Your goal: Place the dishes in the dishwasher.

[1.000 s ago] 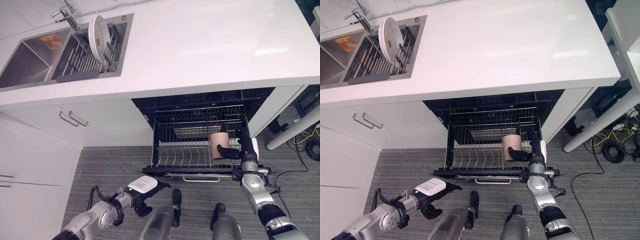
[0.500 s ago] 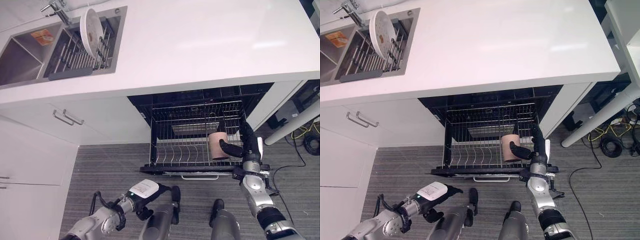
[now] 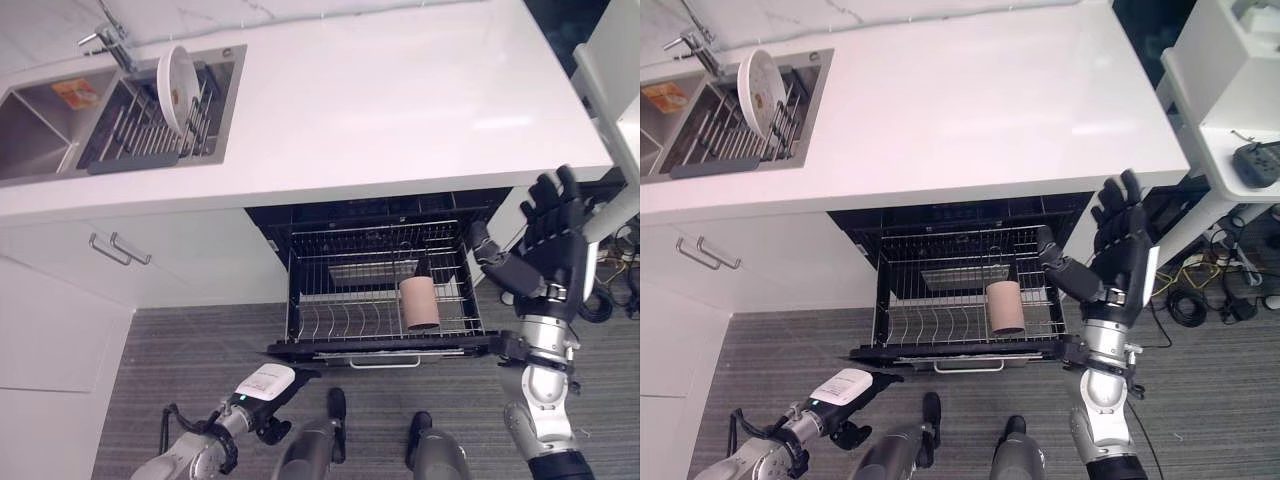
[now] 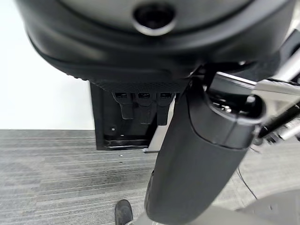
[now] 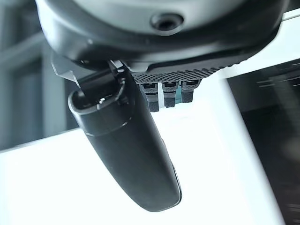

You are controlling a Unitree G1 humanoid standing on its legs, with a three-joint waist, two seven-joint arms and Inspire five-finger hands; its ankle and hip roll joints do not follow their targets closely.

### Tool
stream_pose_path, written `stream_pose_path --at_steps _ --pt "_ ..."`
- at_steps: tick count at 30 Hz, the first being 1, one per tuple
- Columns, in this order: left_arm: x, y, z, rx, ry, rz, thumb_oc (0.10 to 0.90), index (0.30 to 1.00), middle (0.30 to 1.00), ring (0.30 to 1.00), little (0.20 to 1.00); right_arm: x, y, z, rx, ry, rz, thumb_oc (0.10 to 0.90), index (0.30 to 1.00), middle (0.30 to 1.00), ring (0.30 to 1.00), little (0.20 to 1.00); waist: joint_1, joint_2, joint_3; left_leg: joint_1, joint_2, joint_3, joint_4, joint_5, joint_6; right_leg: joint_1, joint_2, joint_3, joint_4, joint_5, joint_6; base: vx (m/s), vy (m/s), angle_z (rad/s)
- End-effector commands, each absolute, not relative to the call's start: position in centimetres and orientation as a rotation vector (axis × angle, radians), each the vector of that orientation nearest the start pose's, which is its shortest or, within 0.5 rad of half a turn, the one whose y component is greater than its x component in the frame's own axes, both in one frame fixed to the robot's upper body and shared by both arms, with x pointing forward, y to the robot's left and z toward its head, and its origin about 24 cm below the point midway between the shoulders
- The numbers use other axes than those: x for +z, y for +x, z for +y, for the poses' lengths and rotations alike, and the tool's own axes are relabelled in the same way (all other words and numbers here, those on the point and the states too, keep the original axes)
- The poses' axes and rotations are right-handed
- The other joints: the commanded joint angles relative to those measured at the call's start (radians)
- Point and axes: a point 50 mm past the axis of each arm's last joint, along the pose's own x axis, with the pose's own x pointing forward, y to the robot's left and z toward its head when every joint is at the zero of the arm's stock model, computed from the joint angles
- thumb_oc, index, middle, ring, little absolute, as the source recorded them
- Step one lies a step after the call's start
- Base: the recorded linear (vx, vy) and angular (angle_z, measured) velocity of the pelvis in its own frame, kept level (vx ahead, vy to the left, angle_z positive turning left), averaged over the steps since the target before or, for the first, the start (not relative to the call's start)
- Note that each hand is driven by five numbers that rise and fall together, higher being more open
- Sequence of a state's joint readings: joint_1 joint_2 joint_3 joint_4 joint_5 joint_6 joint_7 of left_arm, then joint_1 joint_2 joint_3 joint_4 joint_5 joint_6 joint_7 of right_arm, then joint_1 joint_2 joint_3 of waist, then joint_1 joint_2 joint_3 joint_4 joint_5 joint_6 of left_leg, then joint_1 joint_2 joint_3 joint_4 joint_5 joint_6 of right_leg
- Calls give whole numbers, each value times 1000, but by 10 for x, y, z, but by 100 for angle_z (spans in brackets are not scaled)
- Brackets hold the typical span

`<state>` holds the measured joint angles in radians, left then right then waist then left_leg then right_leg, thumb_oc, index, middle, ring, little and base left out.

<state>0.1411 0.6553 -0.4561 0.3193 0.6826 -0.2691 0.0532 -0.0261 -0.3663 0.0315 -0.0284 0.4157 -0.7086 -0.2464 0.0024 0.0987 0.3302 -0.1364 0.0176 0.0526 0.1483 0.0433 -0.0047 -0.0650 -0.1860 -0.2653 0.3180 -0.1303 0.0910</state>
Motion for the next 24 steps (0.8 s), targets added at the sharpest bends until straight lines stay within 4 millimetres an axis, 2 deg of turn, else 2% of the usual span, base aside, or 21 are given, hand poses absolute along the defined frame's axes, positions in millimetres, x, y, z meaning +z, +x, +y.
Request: stream_pose_path --at_steps 1,2,3,5,6,9,11,12,14,15,17,18,20,23,24 --pt "-42 183 216 -581 1165 244 800 900 900 900 900 172 219 -220 -76 133 -1030 800 900 900 900 900 -5 -16 -78 24 43 107 152 -227 -30 38 48 -15 -18 -95 1 -51 19 11" --pt "-49 182 219 -574 1142 311 800 900 900 900 900 178 218 -218 -49 123 -1052 800 900 900 900 900 -9 -23 -83 47 51 130 152 -223 -34 40 40 -21 -18 -91 -3 -108 116 16" --pt "-64 179 221 -558 1106 401 800 900 900 900 900 183 219 -214 -13 119 -1062 800 900 900 900 900 -7 -34 -82 58 46 115 152 -212 -36 45 29 -9 -18 -79 -3 -164 247 23" --pt "-79 174 225 -518 1042 506 800 900 900 900 900 187 222 -212 9 101 -1066 800 900 900 900 900 -15 -43 -90 62 86 149 152 -200 -45 44 15 -19 -18 -69 -2 -115 308 28" --pt "-93 168 228 -468 963 589 800 900 900 900 900 189 224 -209 29 92 -1059 800 900 900 900 900 -25 -43 -93 67 119 164 152 -197 -60 56 3 -27 -18 -71 5 -33 379 23" --pt "-120 152 231 -243 713 750 800 900 900 900 900 188 228 -211 -11 133 -1001 800 900 900 900 900 -38 -49 -108 51 174 168 152 -179 -84 66 -37 -32 -18 -67 25 3 438 34" --pt "-131 142 236 -47 564 839 800 900 900 900 900 187 226 -218 -68 144 -986 800 900 900 900 900 -47 -52 -120 61 171 174 152 -200 -82 68 -73 -36 -18 -59 45 42 474 57" --pt "-133 140 237 -12 550 857 800 900 900 900 900 187 225 -220 -90 140 -984 800 900 900 900 900 -49 -53 -123 63 167 179 152 -204 -78 69 -84 -38 -18 -53 52 40 456 51" --pt "-141 128 243 80 494 945 800 900 900 900 900 185 219 -228 -191 174 -984 800 900 900 900 900 -47 -70 -130 65 132 189 152 -229 -40 68 -123 -40 -18 -20 76 20 365 33" --pt "-142 126 243 88 478 964 800 900 900 900 900 184 219 -229 -204 180 -984 800 900 900 900 900 -46 -72 -130 65 126 187 152 -233 -35 67 -127 -38 -18 -16 78 17 362 30" --pt "-151 109 237 94 397 1075 800 900 900 900 900 182 217 -234 -238 237 -967 800 900 900 900 900 -35 -77 -122 71 93 200 152 -254 -3 65 -157 -61 -18 88 83 -15 357 26" --pt "-153 106 237 91 383 1095 800 900 900 900 900 182 218 -234 -237 246 -967 800 900 900 900 900 -33 -75 -120 72 93 206 152 -257 1 67 -153 -72 -18 101 83 -55 339 8" --pt "-157 95 236 101 332 1169 800 900 900 900 900 186 219 -233 -237 237 -985 800 900 900 900 900 -32 -61 -113 71 104 219 152 -268 15 73 -104 -92 -18 118 80 -60 239 0" --pt "-160 87 238 92 279 1238 800 900 900 900 900 191 218 -235 -258 236 -991 800 900 900 900 900 -46 -60 -108 64 86 203 152 -285 38 61 -5 -73 -17 104 71 -5 184 -19" --pt "-163 81 234 87 178 1312 800 900 900 900 900 193 220 -237 -256 236 -983 800 900 900 900 900 -51 -62 -110 59 62 190 152 -295 51 44 52 -67 -10 87 65 31 175 22"
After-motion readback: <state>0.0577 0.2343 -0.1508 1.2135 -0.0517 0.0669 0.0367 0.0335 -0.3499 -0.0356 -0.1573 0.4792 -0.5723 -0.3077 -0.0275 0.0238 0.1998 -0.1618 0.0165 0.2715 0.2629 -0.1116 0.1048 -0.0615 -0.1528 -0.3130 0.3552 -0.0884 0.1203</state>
